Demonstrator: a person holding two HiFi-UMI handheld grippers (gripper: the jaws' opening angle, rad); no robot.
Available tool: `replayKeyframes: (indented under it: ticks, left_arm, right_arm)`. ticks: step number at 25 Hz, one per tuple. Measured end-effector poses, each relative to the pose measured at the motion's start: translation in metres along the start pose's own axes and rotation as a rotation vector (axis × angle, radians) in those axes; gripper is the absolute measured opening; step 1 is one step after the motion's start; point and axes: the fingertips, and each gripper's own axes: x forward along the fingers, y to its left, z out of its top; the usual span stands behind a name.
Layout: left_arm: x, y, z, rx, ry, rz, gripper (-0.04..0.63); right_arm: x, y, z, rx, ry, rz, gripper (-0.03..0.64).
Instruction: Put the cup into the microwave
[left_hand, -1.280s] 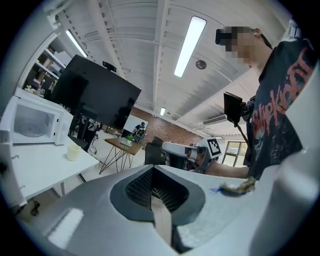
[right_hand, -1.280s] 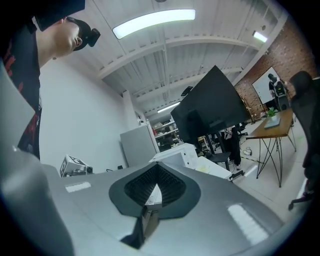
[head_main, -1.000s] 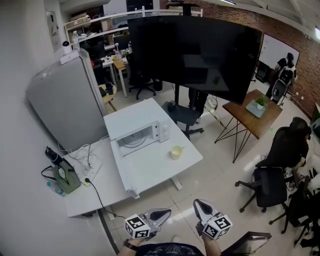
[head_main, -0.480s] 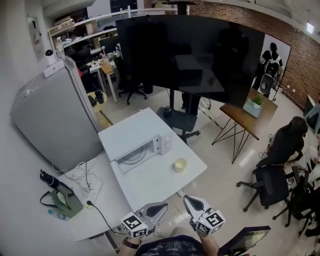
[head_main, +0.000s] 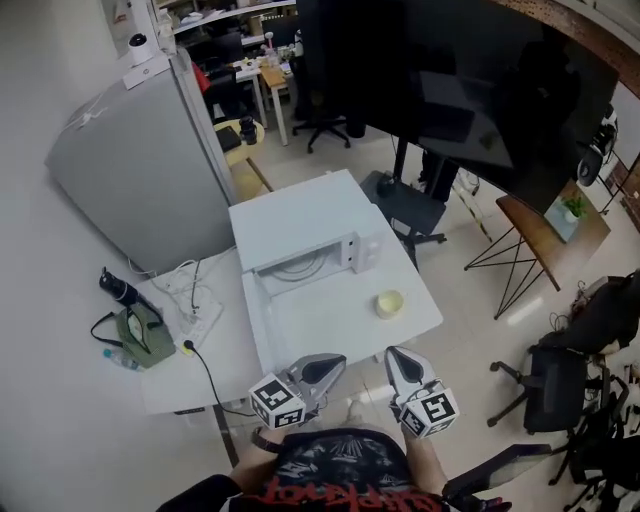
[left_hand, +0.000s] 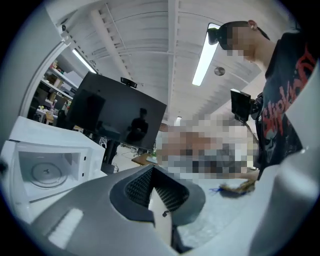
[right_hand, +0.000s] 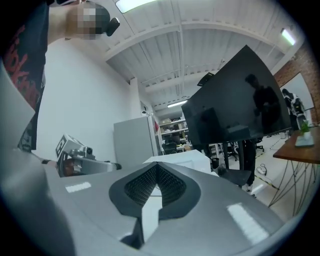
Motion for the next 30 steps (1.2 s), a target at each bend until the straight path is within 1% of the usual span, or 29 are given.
replayKeyframes:
  ticks: [3,6,7,10,11,13,14,15,16,17,19,22,24,28,30]
  left_arm:
    - [0.008,0.014,-0.003,0.008,0.015,0.070,0.000]
    - [0.006,0.026,-0.008,0.002,0.039,0.134,0.000]
    - [0.005,0.029,-0.011,-0.002,0.051,0.154,0.000]
    - [0.005,0.040,-0.016,-0.016,0.074,0.211,0.000]
    - [0.006,0.042,-0.014,-0.021,0.076,0.229,0.000]
    - [0.008,0.043,-0.011,-0.028,0.070,0.257,0.000]
    - [0.009,0.042,-0.009,-0.029,0.064,0.266,0.000]
    - [0.010,0.041,-0.008,-0.030,0.058,0.274,0.000]
    - [0.011,0.040,-0.007,-0.033,0.054,0.282,0.000]
    - [0.010,0.039,-0.007,-0.041,0.051,0.292,0.000]
    - [0.006,0.040,-0.010,-0.068,0.046,0.310,0.000]
    - [-0.002,0.040,-0.014,-0.132,0.040,0.324,0.003]
    - [-0.009,0.040,-0.014,-0.144,0.035,0.348,0.003]
    - [-0.012,0.035,-0.021,-0.177,0.058,0.346,0.000]
    - [-0.014,0.033,-0.026,-0.193,0.082,0.364,0.000]
  right_arm:
    - [0.000,-0.027,-0.029,-0.069,0.065,-0.006,0.003]
    - [-0.006,-0.055,-0.065,-0.129,0.149,-0.068,0.003]
    - [-0.007,-0.065,-0.077,-0.140,0.169,-0.085,0.033]
    - [-0.006,-0.093,-0.111,-0.152,0.219,-0.109,0.175]
    - [-0.004,-0.102,-0.124,-0.152,0.238,-0.110,0.207]
    - [0.004,-0.120,-0.153,-0.133,0.276,-0.096,0.234]
    - [0.009,-0.128,-0.168,-0.114,0.295,-0.084,0.287]
    - [0.016,-0.135,-0.184,-0.094,0.314,-0.071,0.390]
    - [0.023,-0.142,-0.198,-0.079,0.334,-0.059,0.438]
    - [0.030,-0.148,-0.212,-0.071,0.353,-0.051,0.464]
    - [0.047,-0.163,-0.235,-0.063,0.387,-0.044,0.486]
    - [0.074,-0.186,-0.273,-0.035,0.445,-0.050,0.512]
    - [0.094,-0.199,-0.290,-0.030,0.484,-0.049,0.512]
    - [0.137,-0.217,-0.299,-0.057,0.531,-0.056,0.490]
    - [0.154,-0.222,-0.302,-0.032,0.536,-0.069,0.482]
